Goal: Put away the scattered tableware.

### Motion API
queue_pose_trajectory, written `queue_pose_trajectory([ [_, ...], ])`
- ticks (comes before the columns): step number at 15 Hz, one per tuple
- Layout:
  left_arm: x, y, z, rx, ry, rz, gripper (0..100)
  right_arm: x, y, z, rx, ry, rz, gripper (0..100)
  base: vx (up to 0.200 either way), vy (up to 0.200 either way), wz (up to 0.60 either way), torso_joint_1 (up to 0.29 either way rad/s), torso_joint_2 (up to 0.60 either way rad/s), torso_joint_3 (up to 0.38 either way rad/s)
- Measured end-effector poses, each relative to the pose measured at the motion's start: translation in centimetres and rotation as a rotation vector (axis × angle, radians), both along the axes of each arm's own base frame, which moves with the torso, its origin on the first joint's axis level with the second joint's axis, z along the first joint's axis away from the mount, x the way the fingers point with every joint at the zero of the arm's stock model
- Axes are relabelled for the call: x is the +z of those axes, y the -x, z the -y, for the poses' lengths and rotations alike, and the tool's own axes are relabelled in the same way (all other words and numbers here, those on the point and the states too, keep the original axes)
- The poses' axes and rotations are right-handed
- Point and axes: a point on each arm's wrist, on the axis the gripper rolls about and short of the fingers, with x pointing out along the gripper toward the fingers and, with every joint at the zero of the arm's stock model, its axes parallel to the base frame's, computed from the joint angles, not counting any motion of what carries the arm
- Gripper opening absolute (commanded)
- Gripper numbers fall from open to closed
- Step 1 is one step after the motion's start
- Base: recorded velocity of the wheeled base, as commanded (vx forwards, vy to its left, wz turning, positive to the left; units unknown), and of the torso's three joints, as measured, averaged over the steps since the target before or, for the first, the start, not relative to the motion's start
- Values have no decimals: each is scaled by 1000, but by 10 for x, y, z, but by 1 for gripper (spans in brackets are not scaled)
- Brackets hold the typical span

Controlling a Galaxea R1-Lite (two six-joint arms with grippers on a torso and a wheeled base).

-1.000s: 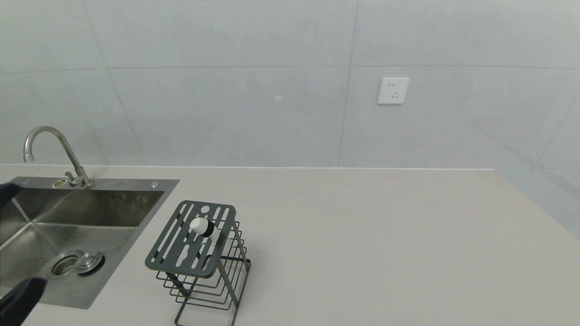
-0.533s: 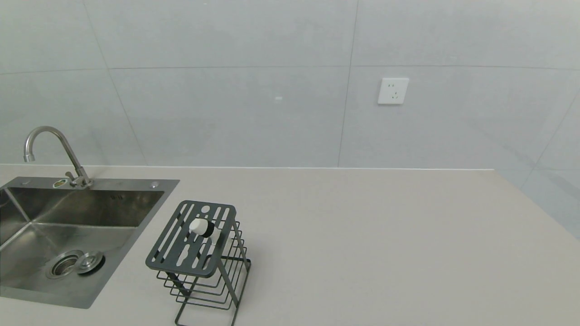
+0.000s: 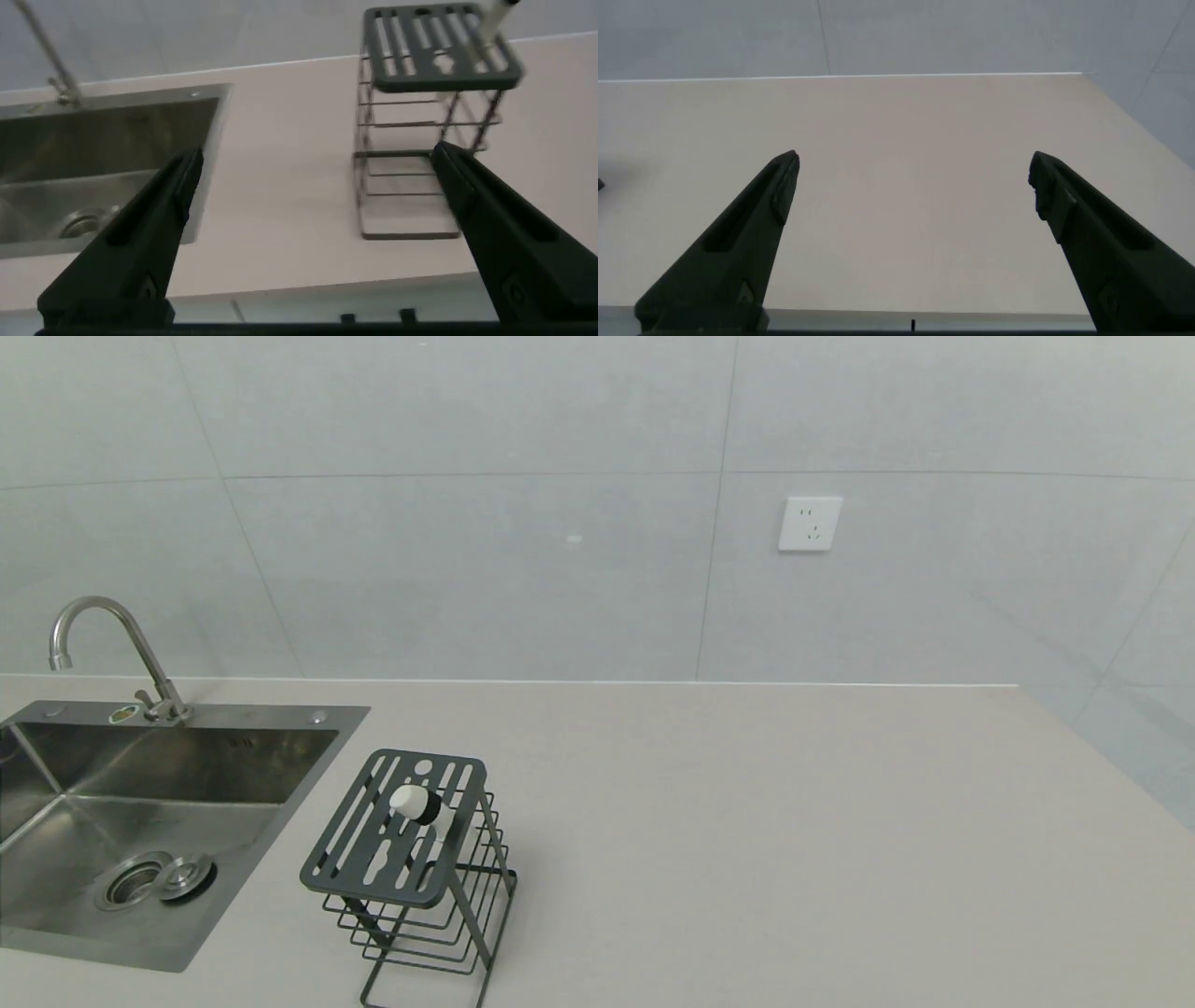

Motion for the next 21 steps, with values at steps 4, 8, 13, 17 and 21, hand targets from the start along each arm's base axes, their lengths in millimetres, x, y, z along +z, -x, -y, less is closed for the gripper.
queue_pose_trajectory([
  [4, -1, 0, 0, 1, 80, -6, 100, 0, 0, 0, 1, 2, 0, 100, 0, 0, 0, 0, 0, 0],
  [8, -1, 0, 0, 0, 81, -6, 100, 0, 0, 0, 1, 2, 0, 100, 0, 0, -450, 2, 5, -1],
  [13, -1, 0, 0, 0, 81, -7, 100, 0, 0, 0, 2, 2, 0, 100, 0, 0, -360, 5, 2, 2],
  [17, -1, 0, 0, 0, 81, -6, 100, 0, 0, 0, 1, 2, 0, 100, 0, 0, 0, 0, 0, 0],
  [21, -1, 0, 0, 0, 81, -6, 100, 0, 0, 0, 0, 3, 0, 100, 0, 0, 0, 0, 0, 0],
])
